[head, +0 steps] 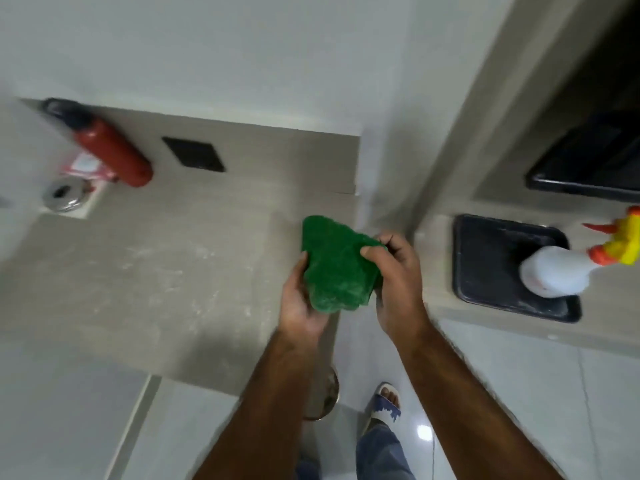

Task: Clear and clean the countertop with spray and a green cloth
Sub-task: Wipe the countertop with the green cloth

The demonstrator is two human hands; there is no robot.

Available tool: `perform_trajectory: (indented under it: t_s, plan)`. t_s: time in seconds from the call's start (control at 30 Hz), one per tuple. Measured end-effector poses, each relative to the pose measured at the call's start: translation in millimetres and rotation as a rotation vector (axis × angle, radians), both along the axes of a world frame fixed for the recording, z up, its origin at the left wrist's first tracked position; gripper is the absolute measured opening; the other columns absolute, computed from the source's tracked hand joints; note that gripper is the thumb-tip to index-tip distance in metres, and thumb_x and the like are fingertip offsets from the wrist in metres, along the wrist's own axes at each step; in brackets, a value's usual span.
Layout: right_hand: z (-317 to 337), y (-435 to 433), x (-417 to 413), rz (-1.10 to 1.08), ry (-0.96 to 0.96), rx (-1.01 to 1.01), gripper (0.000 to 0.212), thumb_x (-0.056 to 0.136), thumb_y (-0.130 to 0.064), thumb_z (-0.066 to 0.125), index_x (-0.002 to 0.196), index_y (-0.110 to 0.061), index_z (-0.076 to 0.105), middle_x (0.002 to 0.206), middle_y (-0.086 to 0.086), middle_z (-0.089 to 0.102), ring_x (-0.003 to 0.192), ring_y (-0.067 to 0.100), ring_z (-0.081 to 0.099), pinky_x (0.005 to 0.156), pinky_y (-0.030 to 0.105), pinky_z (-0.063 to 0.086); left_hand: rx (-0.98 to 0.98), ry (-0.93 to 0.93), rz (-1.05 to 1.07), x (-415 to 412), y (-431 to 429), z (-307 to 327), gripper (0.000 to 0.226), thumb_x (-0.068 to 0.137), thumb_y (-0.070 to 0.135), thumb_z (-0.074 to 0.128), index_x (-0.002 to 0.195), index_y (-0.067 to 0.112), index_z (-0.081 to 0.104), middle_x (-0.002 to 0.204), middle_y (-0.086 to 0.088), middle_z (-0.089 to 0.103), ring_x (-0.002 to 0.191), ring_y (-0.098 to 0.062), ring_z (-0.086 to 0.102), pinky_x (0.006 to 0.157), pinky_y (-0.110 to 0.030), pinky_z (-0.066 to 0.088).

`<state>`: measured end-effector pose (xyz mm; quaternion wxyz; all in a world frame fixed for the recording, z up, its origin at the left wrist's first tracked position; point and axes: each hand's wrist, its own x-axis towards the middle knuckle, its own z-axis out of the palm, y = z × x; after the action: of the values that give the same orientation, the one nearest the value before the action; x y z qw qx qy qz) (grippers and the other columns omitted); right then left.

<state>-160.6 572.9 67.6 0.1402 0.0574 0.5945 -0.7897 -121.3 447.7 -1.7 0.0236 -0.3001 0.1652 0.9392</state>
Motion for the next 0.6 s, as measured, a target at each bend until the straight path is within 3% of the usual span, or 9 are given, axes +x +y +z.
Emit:
perform_trajectory:
  t_s: [0.13, 0.2, 0.27, 0.3, 0.37, 0.4, 0.5, 0.6]
  plan:
    - [-19.7, -76.5, 38.3, 0.217, -0.109, 0.078, 0.017, 0.076, -0.016, 0.069, 0.072, -0.016, 0.052, 0.08, 0.012, 0.045, 0.075, 0.027, 0.045, 0.065, 0.042, 0.041, -0.175, -0.088, 0.269, 74.4, -104.1, -8.6, 0.05, 0.098, 0.031, 0.059, 0.141, 0.005, 0.056, 0.141, -0.022, 0.058, 0.133, -0.037, 0.055, 0.116, -0.059, 0.036]
    - [-36.7, -117.4, 62.5, 0.322, -0.178, 0.148, 0.027, 0.07, -0.028, 0.074, 0.075, -0.011, 0.053, 0.08, 0.013, 0.048, 0.076, 0.028, 0.05, 0.069, 0.047, 0.046, -0.231, -0.152, 0.377, 116.6, -151.8, -4.4, 0.048, 0.096, 0.024, 0.061, 0.139, 0.004, 0.058, 0.137, -0.02, 0.062, 0.13, -0.033, 0.059, 0.114, -0.054, 0.04]
    - [-58.8, -154.9, 86.7, 0.441, -0.208, 0.229, 0.037, 0.064, -0.041, 0.074, 0.073, -0.013, 0.05, 0.079, 0.013, 0.049, 0.077, 0.028, 0.053, 0.069, 0.048, 0.049, -0.319, -0.205, 0.388, 158.6, -197.1, -5.3, 0.049, 0.091, 0.019, 0.067, 0.136, 0.004, 0.06, 0.13, -0.018, 0.067, 0.114, -0.029, 0.069, 0.099, -0.046, 0.055]
    - [-66.7, -168.8, 96.7, 0.485, -0.213, 0.276, 0.035, 0.065, -0.042, 0.074, 0.07, -0.018, 0.05, 0.079, 0.013, 0.049, 0.077, 0.027, 0.054, 0.067, 0.049, 0.052, -0.398, -0.229, 0.384, 176.1, -215.9, -5.9, 0.051, 0.087, 0.017, 0.072, 0.135, 0.004, 0.059, 0.127, -0.016, 0.068, 0.101, -0.026, 0.073, 0.084, -0.038, 0.062]
    - [-80.6, -199.1, 116.4, 0.554, -0.23, 0.359, 0.027, 0.077, -0.032, 0.076, 0.071, -0.022, 0.052, 0.081, 0.012, 0.057, 0.08, 0.028, 0.062, 0.07, 0.056, 0.06, -0.558, -0.282, 0.389, 204.4, -250.9, -8.6, 0.045, 0.086, 0.01, 0.074, 0.128, 0.005, 0.06, 0.117, -0.016, 0.07, 0.083, -0.021, 0.072, 0.057, -0.026, 0.06]
    - [-88.4, -212.6, 123.8, 0.577, -0.238, 0.387, 0.025, 0.085, -0.024, 0.076, 0.075, -0.02, 0.053, 0.086, 0.012, 0.063, 0.084, 0.029, 0.067, 0.074, 0.057, 0.064, -0.623, -0.312, 0.393, 212.0, -264.7, -8.9, 0.036, 0.088, 0.004, 0.071, 0.122, 0.007, 0.062, 0.113, -0.015, 0.071, 0.083, -0.022, 0.072, 0.058, -0.026, 0.06]
    - [-104.6, -247.0, 131.2, 0.624, -0.206, 0.465, 0.021, 0.092, -0.014, 0.075, 0.083, -0.014, 0.056, 0.098, 0.017, 0.068, 0.093, 0.033, 0.073, 0.075, 0.054, 0.066, -0.811, -0.386, 0.4, 213.7, -297.5, -19.4, 0.03, 0.089, -0.006, 0.067, 0.115, 0.009, 0.065, 0.113, -0.019, 0.073, 0.097, -0.03, 0.072, 0.085, -0.042, 0.061]
    - [-112.8, -267.1, 118.7, 0.694, 0.07, 0.616, 0.019, 0.091, -0.026, 0.078, 0.089, -0.015, 0.062, 0.092, 0.008, 0.07, 0.09, 0.028, 0.073, 0.074, 0.04, 0.065, -1.074, -0.654, 0.365, 204.4, -317.3, -34.9, 0.041, 0.087, -0.001, 0.072, 0.122, 0.017, 0.059, 0.127, -0.016, 0.066, 0.11, -0.029, 0.068, 0.098, -0.046, 0.056]
